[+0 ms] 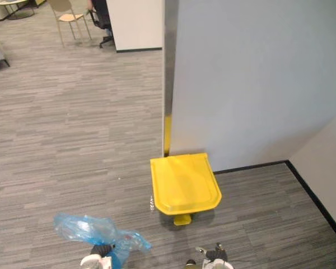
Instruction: Gather rubbish on tea table into small bin, then transfer packed bag to large trash can.
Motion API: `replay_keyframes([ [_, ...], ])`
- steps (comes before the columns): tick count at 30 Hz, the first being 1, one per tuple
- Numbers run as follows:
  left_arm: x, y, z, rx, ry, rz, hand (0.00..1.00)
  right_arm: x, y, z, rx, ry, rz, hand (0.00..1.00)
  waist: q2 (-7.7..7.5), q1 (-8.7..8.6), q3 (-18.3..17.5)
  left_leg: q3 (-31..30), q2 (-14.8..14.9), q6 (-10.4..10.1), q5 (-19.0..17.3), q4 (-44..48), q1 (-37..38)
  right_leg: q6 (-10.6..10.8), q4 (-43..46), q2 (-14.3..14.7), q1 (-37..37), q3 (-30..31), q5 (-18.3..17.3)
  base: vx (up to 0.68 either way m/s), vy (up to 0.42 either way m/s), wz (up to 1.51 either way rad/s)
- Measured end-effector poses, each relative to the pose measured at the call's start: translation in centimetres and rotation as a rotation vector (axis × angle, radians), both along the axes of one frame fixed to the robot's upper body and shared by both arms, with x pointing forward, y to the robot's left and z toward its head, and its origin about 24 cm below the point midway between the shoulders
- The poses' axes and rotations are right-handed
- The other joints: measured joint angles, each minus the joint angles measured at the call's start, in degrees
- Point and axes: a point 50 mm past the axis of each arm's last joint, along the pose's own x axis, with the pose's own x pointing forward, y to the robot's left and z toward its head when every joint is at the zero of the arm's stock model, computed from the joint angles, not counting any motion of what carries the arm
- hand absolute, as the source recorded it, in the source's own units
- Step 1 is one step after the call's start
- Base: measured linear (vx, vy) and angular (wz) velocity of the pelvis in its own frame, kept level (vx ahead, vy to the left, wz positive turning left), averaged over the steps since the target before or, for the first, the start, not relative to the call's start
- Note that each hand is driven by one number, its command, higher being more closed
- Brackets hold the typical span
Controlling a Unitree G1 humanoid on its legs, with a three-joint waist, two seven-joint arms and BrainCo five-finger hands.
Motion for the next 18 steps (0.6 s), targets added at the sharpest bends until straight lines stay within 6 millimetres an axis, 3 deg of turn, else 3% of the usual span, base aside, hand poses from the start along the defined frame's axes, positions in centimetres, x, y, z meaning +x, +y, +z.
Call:
replay_keyframes([
  [2,0.3,0.6,0.2,0.011,-0.015,0.015,1.00,0.3,0.7,0.0,0.016,-0.013,-0.002,0.00,-1.30,-0.02,0.90,-0.34,-0.33,0.47,-2.31,2.83,-0.78,0.26,7.89,-1.55,-2.53,0.41,-3.45,-0.09,0.006,-0.02],
  [5,0.7,0.6,0.4,0.014,-0.028,0.024,1.00,1.2,0.6,0.4,0.009,-0.050,-0.001,0.00,-1.40,-0.21,1.71,-2.40,0.14,1.92,-5.52,5.32,1.55,-0.14,24.85,-4.17,-9.56,-2.84,-5.57,-0.05,0.018,0.13],
  [8,0.8,0.6,0.3,0.014,-0.026,0.025,1.00,1.5,0.7,0.6,0.008,-0.064,0.002,0.00,-1.44,-0.02,1.78,-3.30,2.71,1.09,-7.22,6.06,3.36,-1.82,19.95,-2.11,-12.96,-6.09,-4.86,0.13,-0.052,0.22],
  [10,1.1,0.5,0.4,0.012,-0.031,0.022,1.00,1.8,0.9,0.6,0.011,-0.071,0.005,0.00,-1.78,0.20,1.82,-3.63,3.59,-0.20,-8.78,6.98,3.45,-1.29,9.06,0.08,-14.93,-5.76,-0.90,0.31,-0.133,0.12],
  [11,1.6,0.1,0.5,0.002,-0.041,0.023,1.00,1.4,1.0,0.5,0.012,-0.055,0.007,0.00,-2.03,0.72,1.98,-4.32,3.61,-1.01,-10.19,8.55,4.10,-1.75,8.15,0.38,-12.16,-5.15,3.29,0.35,-0.137,0.08],
  [12,1.9,-0.1,0.5,-0.003,-0.044,0.023,1.00,1.4,0.8,0.5,0.009,-0.052,0.007,0.00,-1.71,1.11,2.39,-4.52,3.84,-1.05,-10.18,9.04,4.23,-1.94,9.27,0.35,-12.21,-4.87,3.37,0.40,-0.185,0.17],
  [13,2.4,-0.9,0.5,-0.023,-0.051,0.017,1.00,2.0,0.5,0.7,0.000,-0.071,-0.005,0.00,-0.46,1.06,3.55,-5.70,4.23,-1.09,-10.10,10.38,4.38,-3.87,13.96,0.44,-12.98,-4.81,0.83,0.22,-0.133,0.21],
  [17,2.7,-2.9,0.5,-0.078,-0.061,0.007,1.00,1.9,0.0,0.8,-0.008,-0.075,-0.033,0.00,0.44,0.33,3.33,-9.42,4.53,-0.94,-9.65,11.82,6.36,-4.52,24.68,-2.30,-12.81,-7.10,-6.70,0.28,-0.130,0.39],
  [18,2.6,-3.0,0.5,-0.079,-0.059,0.003,1.00,1.9,0.0,0.8,-0.009,-0.074,-0.033,0.00,0.50,0.33,3.30,-9.71,4.68,-0.94,-9.65,11.81,6.55,-4.63,25.19,-2.45,-12.59,-7.38,-7.15,0.30,-0.077,0.42],
])
